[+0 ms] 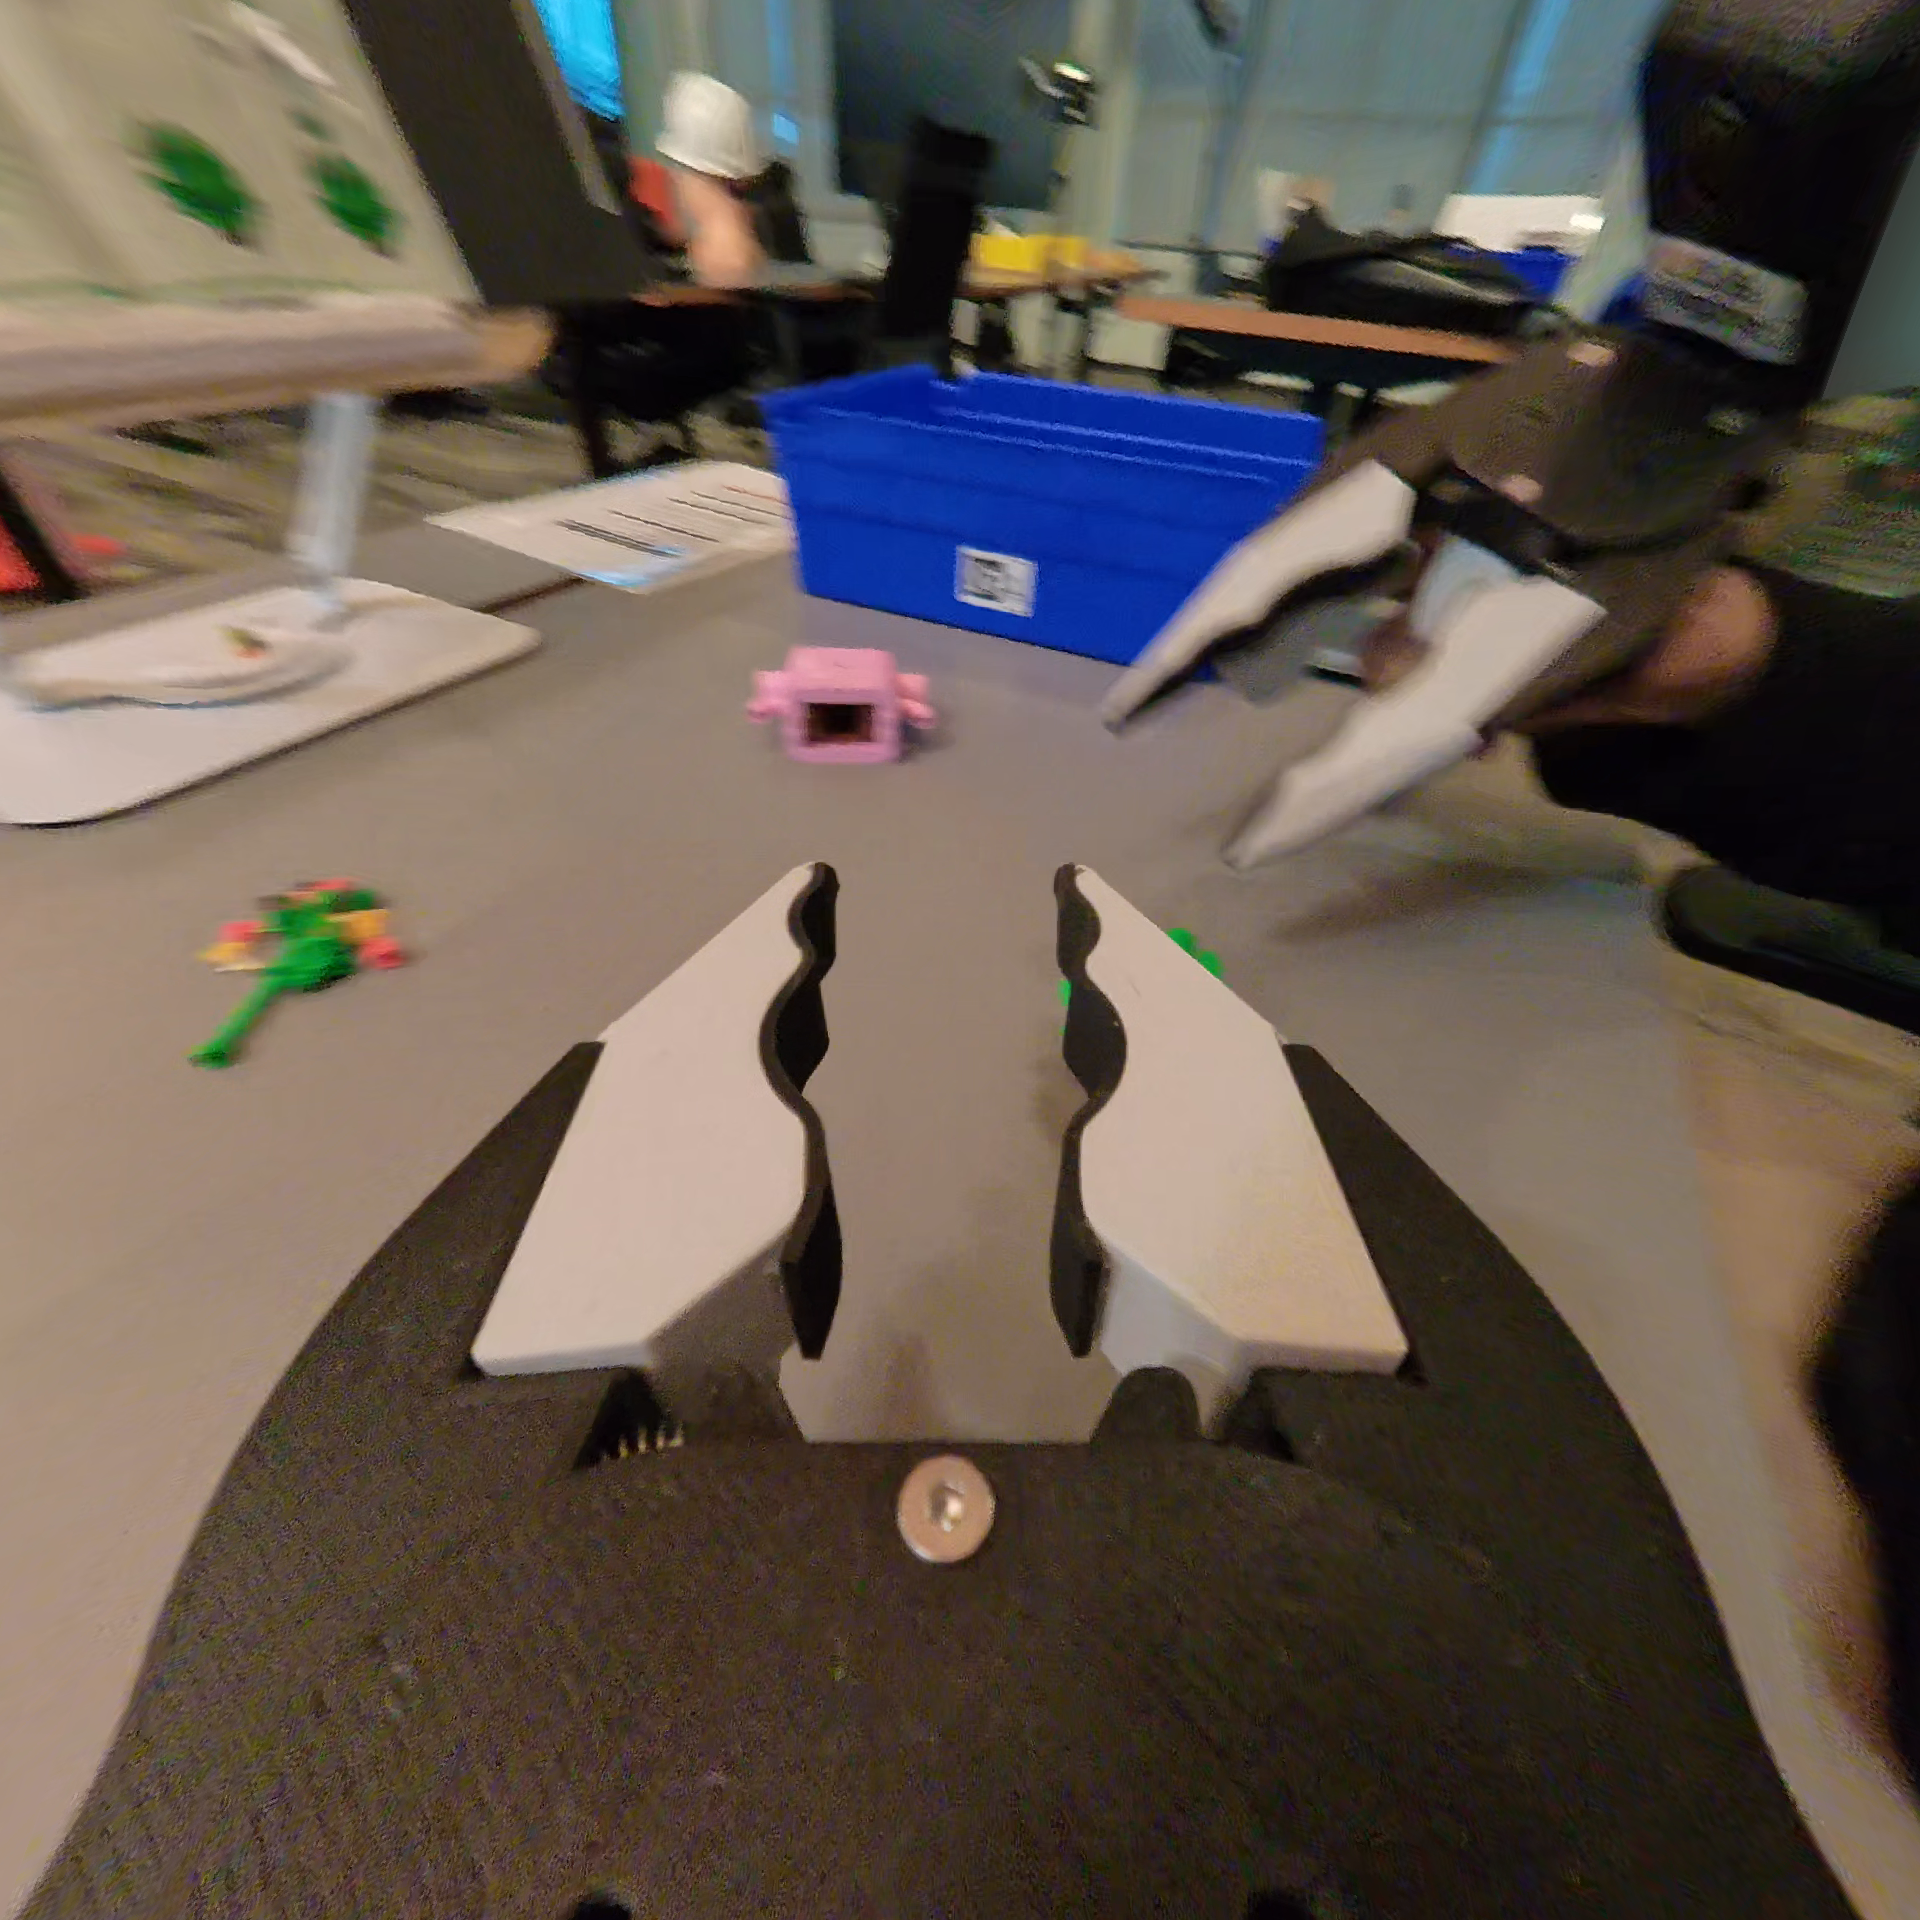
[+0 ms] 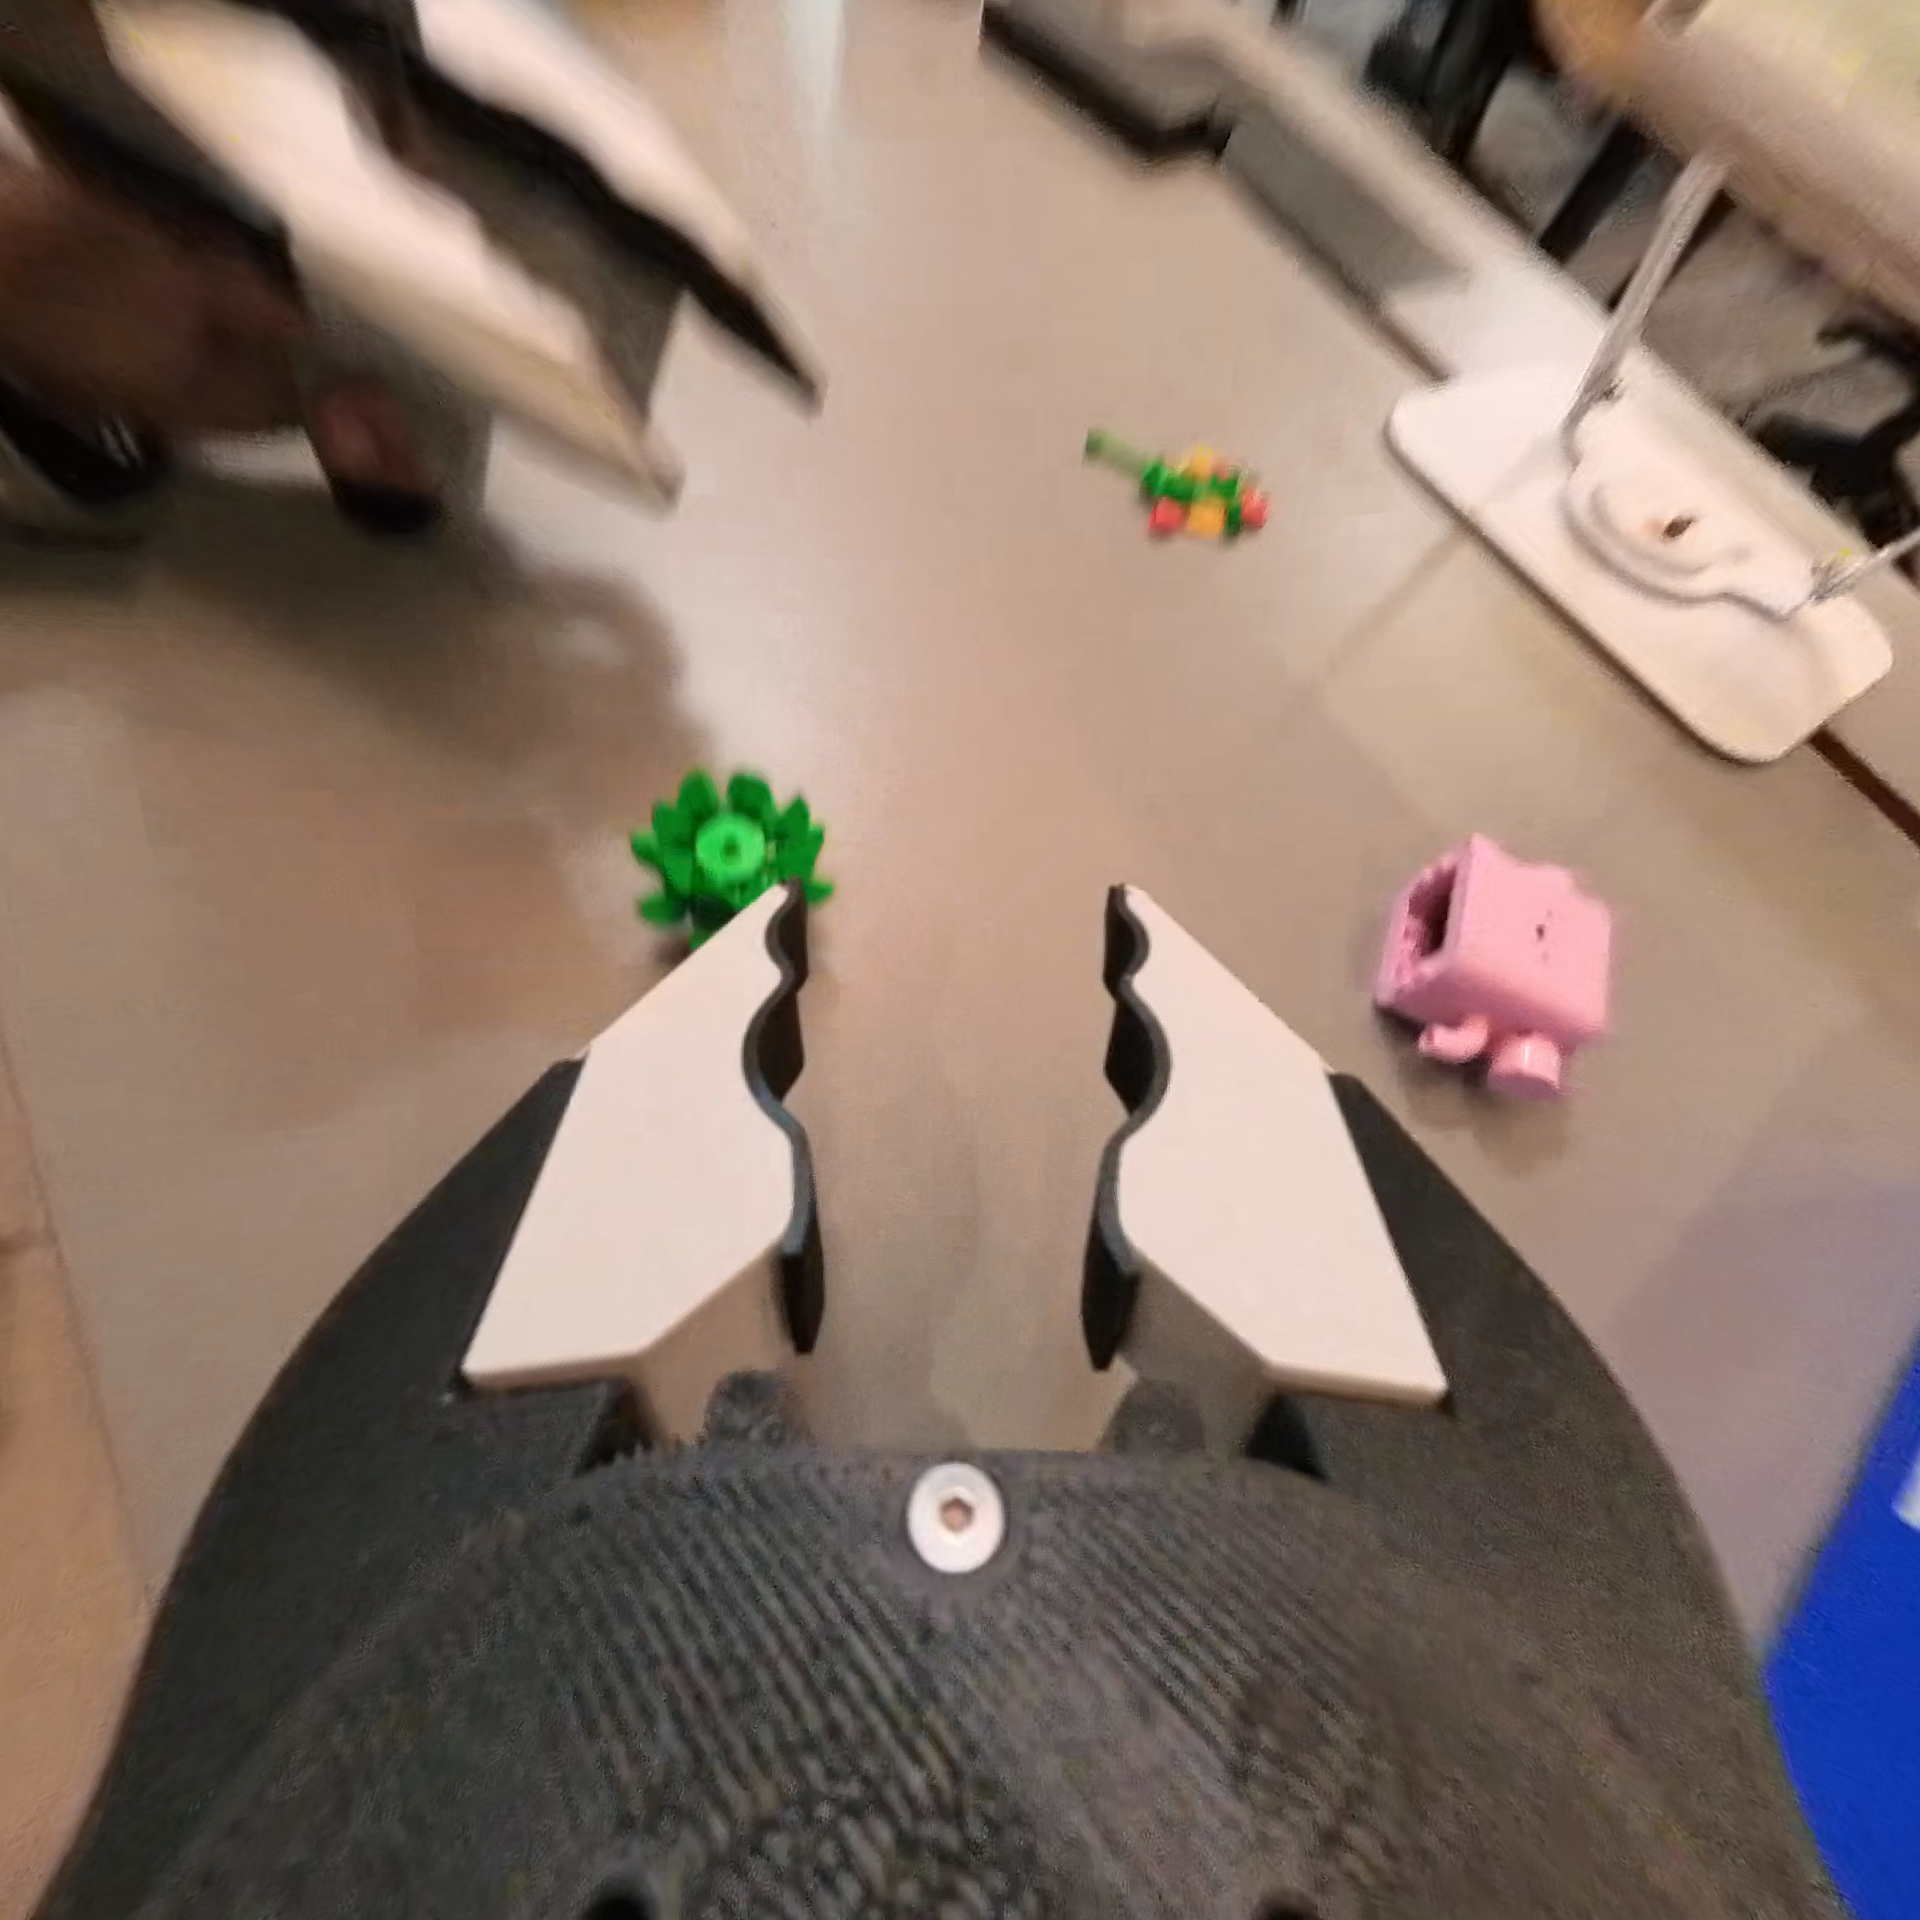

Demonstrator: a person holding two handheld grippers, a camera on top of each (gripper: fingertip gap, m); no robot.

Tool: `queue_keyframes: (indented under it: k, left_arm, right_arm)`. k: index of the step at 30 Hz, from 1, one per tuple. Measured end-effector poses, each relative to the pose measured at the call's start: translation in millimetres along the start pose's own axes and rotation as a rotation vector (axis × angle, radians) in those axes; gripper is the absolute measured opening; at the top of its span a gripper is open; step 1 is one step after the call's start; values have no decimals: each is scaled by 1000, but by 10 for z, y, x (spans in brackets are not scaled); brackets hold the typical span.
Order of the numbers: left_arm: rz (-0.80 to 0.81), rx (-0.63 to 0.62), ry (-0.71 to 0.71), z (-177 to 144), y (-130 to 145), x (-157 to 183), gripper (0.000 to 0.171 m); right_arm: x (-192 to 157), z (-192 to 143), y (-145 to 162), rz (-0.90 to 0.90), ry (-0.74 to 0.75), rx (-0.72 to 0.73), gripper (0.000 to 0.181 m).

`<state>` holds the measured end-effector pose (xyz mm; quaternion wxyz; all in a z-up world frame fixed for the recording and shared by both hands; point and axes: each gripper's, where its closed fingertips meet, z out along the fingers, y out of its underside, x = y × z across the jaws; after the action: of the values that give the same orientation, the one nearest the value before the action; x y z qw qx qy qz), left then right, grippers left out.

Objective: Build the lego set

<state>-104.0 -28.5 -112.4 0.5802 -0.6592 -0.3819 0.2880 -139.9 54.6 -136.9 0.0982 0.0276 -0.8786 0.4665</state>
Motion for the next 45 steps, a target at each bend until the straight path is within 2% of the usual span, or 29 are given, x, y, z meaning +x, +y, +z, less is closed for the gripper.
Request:
queue_keyframes:
  k: [3, 5, 8, 12, 15, 21, 27, 32, 37, 40, 45]
  left_arm:
    - [-3, -26, 143, 69, 28, 253, 48]
    - [10, -48, 174, 94, 57, 332, 51]
    - [35, -148, 229, 146, 196, 472, 51]
    - [67, -297, 237, 253, 408, 540, 53]
    - [50, -356, 223, 294, 490, 512, 54]
    - [83, -371, 236, 292, 518, 555, 45]
    - [57, -380, 251, 347, 520, 560, 53]
    - [9, -399, 266, 376, 537, 543, 45]
    - [2, -402, 284, 372, 541, 562, 46]
    - [-5, -420, 293, 379, 565, 572, 46]
    - [-37, -466, 280, 405, 629, 537, 35]
  right_arm:
    - [-30, -62, -321, 183, -146, 304, 60]
    - [-152, -76, -367, 292, -260, 404, 61]
    - [-400, -4, -198, 291, -342, 323, 62]
    - [-448, 94, -120, 220, -270, 245, 62]
    - [-487, 158, -73, 166, -232, 199, 55]
    - [-533, 215, -27, 156, -252, 153, 54]
    - [-517, 184, -62, 225, -319, 180, 52]
    - [-529, 240, -103, 160, -347, 185, 57]
    - [-571, 231, -127, 143, -422, 196, 57]
    - [-571, 233, -125, 129, -406, 197, 53]
    - [-557, 297, -81, 116, -366, 157, 52]
